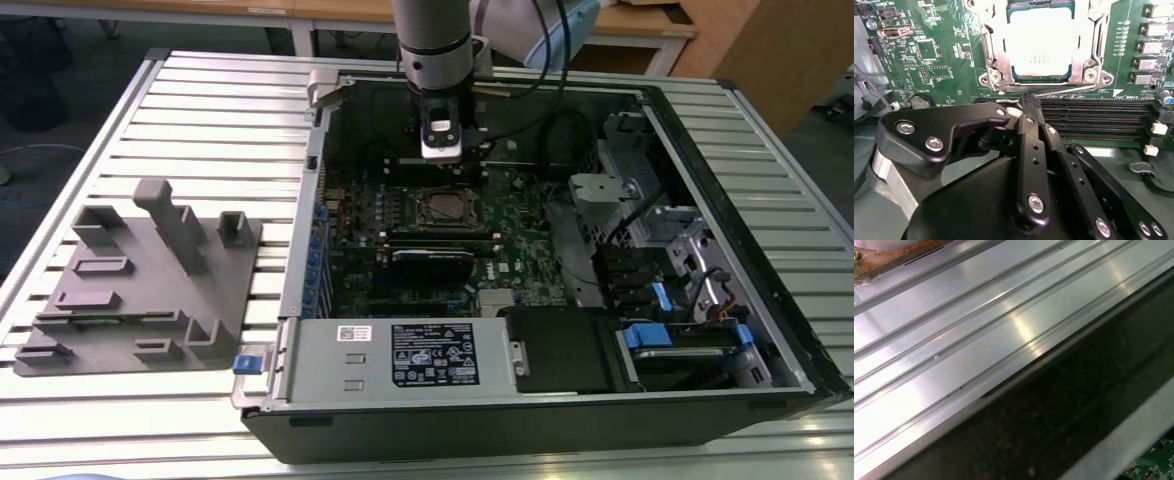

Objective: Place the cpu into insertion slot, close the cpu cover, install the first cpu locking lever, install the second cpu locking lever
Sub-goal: 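Install the first cpu locking lever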

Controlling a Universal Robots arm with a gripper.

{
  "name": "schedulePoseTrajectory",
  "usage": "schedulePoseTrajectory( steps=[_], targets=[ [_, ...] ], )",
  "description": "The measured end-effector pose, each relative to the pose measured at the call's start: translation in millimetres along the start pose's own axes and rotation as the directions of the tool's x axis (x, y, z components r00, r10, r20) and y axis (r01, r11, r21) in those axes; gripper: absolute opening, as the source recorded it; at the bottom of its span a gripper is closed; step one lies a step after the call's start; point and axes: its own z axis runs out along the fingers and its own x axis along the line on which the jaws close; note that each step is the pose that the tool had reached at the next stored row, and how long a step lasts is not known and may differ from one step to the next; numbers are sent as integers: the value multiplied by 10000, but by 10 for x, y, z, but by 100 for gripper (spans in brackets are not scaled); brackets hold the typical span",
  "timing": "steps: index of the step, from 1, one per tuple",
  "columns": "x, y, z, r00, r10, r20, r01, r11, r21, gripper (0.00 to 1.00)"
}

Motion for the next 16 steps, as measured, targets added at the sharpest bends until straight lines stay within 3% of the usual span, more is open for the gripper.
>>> schedulePoseTrajectory(
  steps=[6,11,16],
  targets=[
    [2,-1,11,10000,-5,14,5,10000,19,11],
    [5,-4,32,9999,-58,142,55,9998,207,11],
    [6,-5,31,9998,-74,179,70,9996,263,11]
  ],
)
